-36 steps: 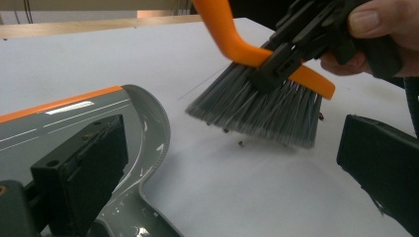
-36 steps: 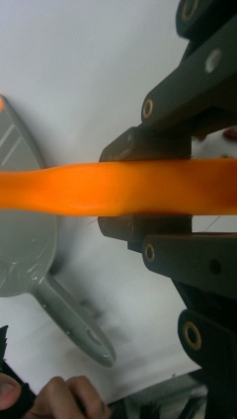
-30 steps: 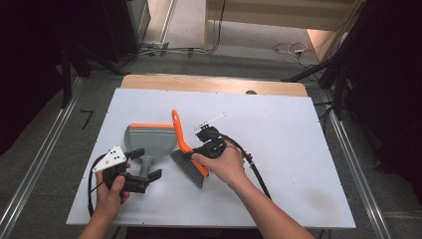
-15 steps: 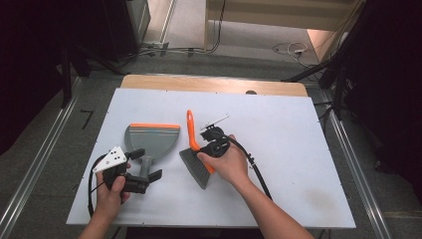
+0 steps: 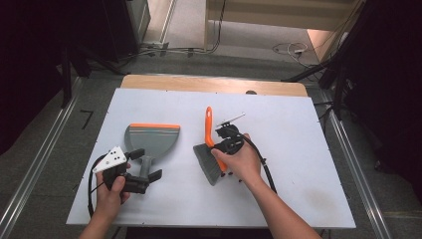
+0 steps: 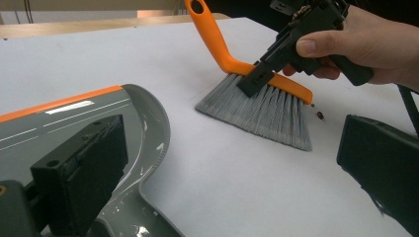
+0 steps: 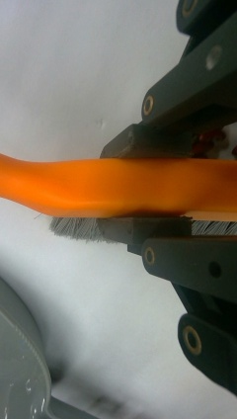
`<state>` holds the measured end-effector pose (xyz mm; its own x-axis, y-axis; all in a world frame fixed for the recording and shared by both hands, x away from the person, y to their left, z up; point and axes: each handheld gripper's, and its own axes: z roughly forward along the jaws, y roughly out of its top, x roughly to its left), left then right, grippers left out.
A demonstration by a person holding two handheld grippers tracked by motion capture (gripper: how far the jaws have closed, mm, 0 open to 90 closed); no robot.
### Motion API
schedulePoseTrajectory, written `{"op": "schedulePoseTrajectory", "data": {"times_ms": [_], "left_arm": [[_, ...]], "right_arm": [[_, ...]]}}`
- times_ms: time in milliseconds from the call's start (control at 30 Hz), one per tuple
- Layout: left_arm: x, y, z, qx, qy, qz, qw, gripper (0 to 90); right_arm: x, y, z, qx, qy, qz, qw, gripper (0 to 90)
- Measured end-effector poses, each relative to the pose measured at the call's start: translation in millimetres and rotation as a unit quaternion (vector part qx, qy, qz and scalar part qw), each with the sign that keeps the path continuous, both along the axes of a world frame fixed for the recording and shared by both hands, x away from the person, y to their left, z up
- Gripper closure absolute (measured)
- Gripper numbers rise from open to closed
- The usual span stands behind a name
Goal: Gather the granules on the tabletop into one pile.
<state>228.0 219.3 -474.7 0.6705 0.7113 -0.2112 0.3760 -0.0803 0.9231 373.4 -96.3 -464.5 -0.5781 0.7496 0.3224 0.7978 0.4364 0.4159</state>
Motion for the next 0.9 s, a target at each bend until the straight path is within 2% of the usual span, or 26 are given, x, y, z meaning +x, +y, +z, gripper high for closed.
{"op": "schedulePoseTrajectory", "data": {"times_ms": [600,900], "left_arm": [[-0.8,-0.8,0.2,0.003,0.000,0.001,1.0000,0.0],[-0.6,-0.8,0.0,0.003,0.000,0.000,1.0000,0.0]], "right_arm": [[10.9,-43.2,2.3,-0.008,0.000,-0.040,0.9992,66.7],[14.7,-56.4,2.9,-0.009,0.000,-0.049,0.9988,66.7]]}}
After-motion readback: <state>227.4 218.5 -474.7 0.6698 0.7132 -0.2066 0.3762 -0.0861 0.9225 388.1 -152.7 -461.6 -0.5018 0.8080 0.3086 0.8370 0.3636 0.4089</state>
